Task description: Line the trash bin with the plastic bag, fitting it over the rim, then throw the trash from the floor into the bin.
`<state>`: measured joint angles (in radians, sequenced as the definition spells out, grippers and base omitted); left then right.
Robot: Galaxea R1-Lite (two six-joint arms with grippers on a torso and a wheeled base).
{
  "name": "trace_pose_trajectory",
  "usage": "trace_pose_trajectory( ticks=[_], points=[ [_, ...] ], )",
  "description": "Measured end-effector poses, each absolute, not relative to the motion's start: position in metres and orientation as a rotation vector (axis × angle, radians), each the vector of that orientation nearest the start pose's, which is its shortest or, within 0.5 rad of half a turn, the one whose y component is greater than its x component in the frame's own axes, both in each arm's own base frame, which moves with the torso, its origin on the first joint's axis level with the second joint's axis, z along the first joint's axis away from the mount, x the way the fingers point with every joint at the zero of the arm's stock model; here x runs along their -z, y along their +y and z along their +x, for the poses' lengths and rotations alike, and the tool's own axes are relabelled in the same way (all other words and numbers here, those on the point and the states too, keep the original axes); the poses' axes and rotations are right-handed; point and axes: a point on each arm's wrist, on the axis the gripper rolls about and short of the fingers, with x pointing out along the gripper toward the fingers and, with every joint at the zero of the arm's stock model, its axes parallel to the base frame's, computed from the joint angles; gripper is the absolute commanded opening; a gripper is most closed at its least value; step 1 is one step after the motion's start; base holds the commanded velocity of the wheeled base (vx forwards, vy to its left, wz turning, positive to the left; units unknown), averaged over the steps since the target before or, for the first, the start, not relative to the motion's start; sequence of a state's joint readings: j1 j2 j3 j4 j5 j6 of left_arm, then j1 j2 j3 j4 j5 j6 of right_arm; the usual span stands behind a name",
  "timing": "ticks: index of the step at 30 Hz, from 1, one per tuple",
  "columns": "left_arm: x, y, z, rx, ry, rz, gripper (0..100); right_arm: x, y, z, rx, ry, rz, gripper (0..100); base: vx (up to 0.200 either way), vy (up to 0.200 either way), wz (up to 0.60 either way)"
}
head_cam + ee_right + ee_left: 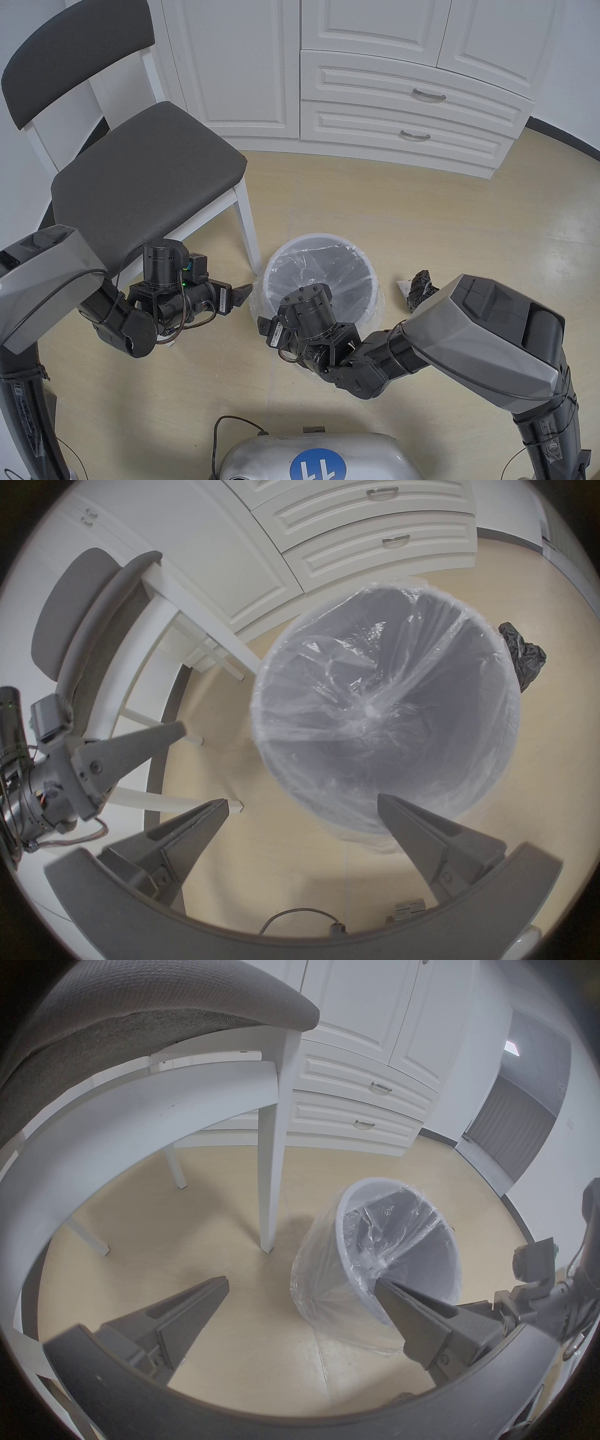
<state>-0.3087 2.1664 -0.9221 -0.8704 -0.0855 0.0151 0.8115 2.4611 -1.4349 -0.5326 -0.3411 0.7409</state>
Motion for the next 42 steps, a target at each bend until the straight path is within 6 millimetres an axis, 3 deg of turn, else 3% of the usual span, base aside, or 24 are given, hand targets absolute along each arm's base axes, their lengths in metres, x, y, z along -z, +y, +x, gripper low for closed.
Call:
trace_pose_trajectory(
  ticks=[9, 18, 25, 35, 42],
  points=[
    [-0.069, -0.120, 0.372, 0.392, 0.369, 0.057, 100, -0.040, 0.341, 0.328, -0.288, 0.553, 0.450, 100, 0.000, 0.000, 0.00],
    [-0.069, -0.120, 0.372, 0.392, 0.370, 0.057, 100, -0.038, 0.345, 0.317, -0.307, 0.574, 0.430, 100, 0.000, 0.000, 0.00],
    [-0.069, -0.120, 0.372, 0.393, 0.369, 0.057, 100, -0.026, 0.343, 0.327, -0.285, 0.581, 0.425, 100, 0.000, 0.000, 0.00],
    [-0.070, -0.120, 0.372, 0.392, 0.366, 0.055, 100, -0.005, 0.332, 0.358, -0.227, 0.572, 0.440, 100, 0.000, 0.000, 0.00],
    [-0.070, -0.120, 0.373, 0.390, 0.365, 0.055, 100, -0.010, 0.333, 0.345, -0.240, 0.587, 0.422, 100, 0.000, 0.000, 0.00]
  ],
)
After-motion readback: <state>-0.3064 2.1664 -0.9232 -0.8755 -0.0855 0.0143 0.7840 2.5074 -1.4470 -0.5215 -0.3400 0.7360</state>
